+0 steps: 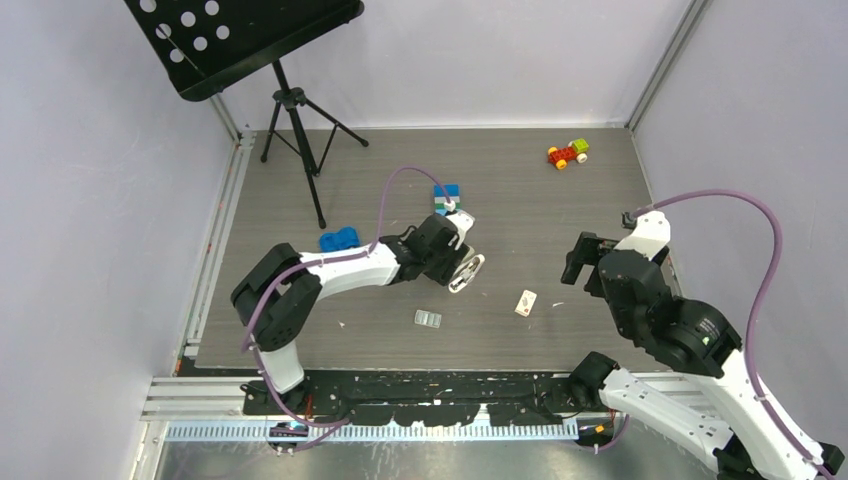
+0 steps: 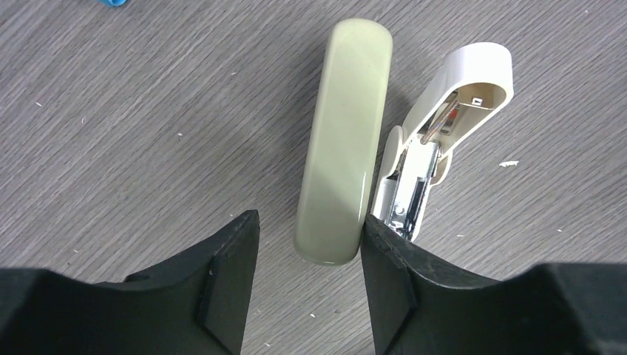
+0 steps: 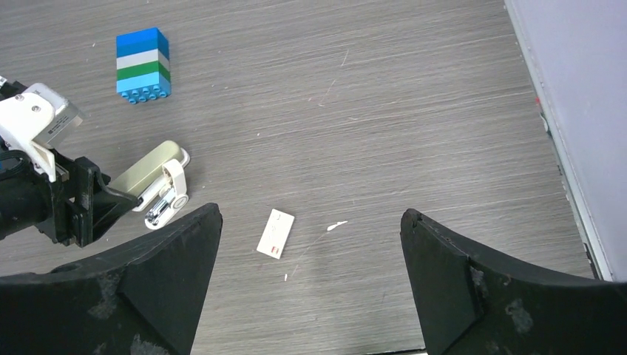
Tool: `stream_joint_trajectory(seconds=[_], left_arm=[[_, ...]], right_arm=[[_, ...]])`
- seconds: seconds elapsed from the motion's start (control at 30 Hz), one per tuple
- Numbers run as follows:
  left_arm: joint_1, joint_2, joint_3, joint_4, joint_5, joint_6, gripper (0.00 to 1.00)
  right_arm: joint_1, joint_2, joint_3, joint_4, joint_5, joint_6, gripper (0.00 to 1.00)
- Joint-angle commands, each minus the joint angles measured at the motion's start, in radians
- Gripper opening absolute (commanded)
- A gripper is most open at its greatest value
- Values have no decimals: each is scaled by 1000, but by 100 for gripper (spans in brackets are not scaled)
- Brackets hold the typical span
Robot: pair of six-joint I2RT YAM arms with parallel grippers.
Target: Load the staples into the stapler
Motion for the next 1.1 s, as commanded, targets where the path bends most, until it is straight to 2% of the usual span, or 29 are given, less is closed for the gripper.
stream_joint_trajectory(seconds=[0.0,0.33,0.53,0.73,1.07], left_arm=[[5,11,53,-31,16,-6,53],[5,38,111,-78,24,8,49],[5,48,118,-93,27,9,39],[5,66,114,-103,36,5,24],[5,117,94,-85,39,-14,20]], right_arm=[[4,-34,-3,-11,70,-7,95],[5,-65,-41,7,90,-17,98],[4,-67,-52,15,88,-20,99],[5,-65,-59,23,87,-23,100],[5,-59,-66,30,81,-28,100]])
